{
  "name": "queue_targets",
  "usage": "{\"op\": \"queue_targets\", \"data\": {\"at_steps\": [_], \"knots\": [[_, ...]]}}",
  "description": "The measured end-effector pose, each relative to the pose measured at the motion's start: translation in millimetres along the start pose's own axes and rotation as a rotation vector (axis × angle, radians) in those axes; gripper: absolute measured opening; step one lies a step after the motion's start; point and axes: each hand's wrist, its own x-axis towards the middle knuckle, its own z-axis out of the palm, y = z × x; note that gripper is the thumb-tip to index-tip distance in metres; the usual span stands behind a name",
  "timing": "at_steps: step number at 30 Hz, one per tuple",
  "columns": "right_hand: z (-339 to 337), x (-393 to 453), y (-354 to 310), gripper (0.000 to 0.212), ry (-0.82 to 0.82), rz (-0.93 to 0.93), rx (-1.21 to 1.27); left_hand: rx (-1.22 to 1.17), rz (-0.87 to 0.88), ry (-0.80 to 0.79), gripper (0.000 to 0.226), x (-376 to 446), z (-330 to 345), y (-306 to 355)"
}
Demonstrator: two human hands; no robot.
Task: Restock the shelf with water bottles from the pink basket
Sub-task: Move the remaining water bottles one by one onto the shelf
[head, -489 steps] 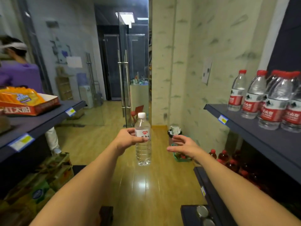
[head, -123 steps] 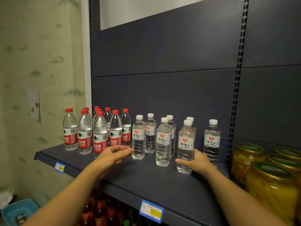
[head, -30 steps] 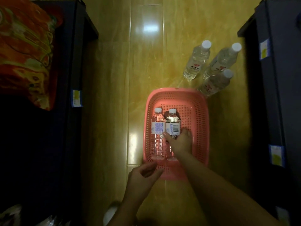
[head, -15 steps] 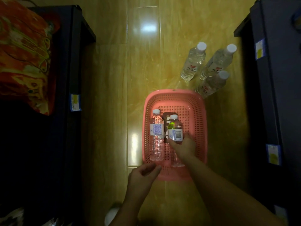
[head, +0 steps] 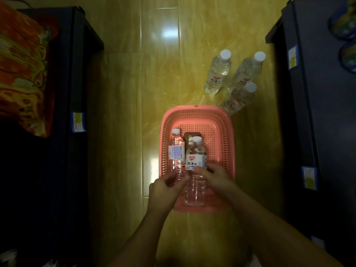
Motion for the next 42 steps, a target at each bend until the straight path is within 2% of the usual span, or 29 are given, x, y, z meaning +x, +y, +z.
{"op": "queue_targets", "data": {"at_steps": [2,5,7,10,14,16,20,23,24,26,28,30,31,32,35,38,42], "knots": [[3,-6,-7,0.046,-0.135,0.033,0.118,-0.085,-0.057,-0.069,0.051,6,-1,10],[10,-14,-14,0.035,-0.306,0.082,0.253,-0.197,-0.109,-0.235,0.067,9,-7,15],[13,-17,-15,0.039,-0.392,0.109,0.295,-0.267,-0.129,-0.315,0.058,7,-12,13],[12,-19,-15,0.045,-0.434,0.113,0.253,-0.334,-0.163,-0.377,0.05,3,-18,11],[5,-29,-15,0.04,-0.406,0.035,-0.08,-0.315,-0.163,-0.385,0.047,-4,-26,8],[1,-38,-15,0.049,-0.339,-0.011,-0.169,-0.29,-0.151,-0.357,0.048,-8,-29,6],[-24,-55,-12,0.087,-0.117,0.009,-0.111,-0.318,-0.191,-0.253,0.054,-17,-44,4],[-47,-72,-18,0.111,-0.063,0.034,-0.063,-0.325,-0.192,-0.237,0.061,-26,-61,9],[-54,-79,-21,0.116,-0.053,0.031,-0.074,-0.33,-0.19,-0.23,0.068,-30,-67,13],[-63,-98,-29,0.108,-0.047,0.015,-0.087,-0.349,-0.189,-0.212,0.08,-42,-76,25],[-62,-131,-52,0.082,-0.077,0.027,-0.094,-0.379,-0.196,-0.208,0.081,-60,-85,45],[-59,-168,-82,0.043,-0.114,0.055,-0.094,-0.395,-0.193,-0.217,0.076,-86,-97,73],[-58,-188,-98,0.031,-0.128,0.048,-0.076,-0.401,-0.183,-0.218,0.071,-101,-103,89],[-60,-209,-113,0.033,-0.128,0.032,-0.083,-0.412,-0.175,-0.213,0.065,-117,-110,107],[-71,-276,-157,0.087,0.035,0.043,-0.037,-0.417,-0.134,-0.193,0.053,-179,-134,176],[-78,-359,-206,0.089,0.051,0.013,-0.078,-0.416,-0.091,-0.175,0.048,-248,-165,246],[-85,-473,-278,0.095,0.071,-0.101,-0.093,-0.345,0.015,-0.233,0.062,-325,-205,336]]}}
